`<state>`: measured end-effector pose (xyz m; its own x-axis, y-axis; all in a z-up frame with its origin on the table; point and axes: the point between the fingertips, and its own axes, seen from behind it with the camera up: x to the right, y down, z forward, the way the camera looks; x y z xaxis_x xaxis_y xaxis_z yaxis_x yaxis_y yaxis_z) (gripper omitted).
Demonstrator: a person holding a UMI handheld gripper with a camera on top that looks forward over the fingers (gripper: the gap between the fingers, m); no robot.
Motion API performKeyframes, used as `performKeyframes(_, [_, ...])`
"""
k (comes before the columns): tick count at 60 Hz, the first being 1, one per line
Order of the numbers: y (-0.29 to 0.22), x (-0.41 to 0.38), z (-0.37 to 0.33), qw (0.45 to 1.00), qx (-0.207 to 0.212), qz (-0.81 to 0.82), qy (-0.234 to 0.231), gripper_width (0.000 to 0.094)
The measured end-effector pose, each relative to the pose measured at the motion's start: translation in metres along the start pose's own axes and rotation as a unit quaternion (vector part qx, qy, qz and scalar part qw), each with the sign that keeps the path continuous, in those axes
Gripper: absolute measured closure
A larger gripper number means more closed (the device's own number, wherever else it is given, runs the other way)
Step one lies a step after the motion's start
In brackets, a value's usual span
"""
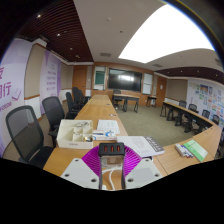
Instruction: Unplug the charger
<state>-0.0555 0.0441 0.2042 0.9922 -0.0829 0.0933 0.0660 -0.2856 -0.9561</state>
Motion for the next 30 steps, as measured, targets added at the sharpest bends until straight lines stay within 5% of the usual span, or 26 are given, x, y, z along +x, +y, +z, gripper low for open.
performKeyframes(18, [0.155, 0.093, 0.037, 0.993, -0.112, 0.006, 0.022, 0.0627])
performKeyframes(30, [0.197, 0.100, 0.035, 0.989, -0.146, 0.017, 0.009, 0.0547])
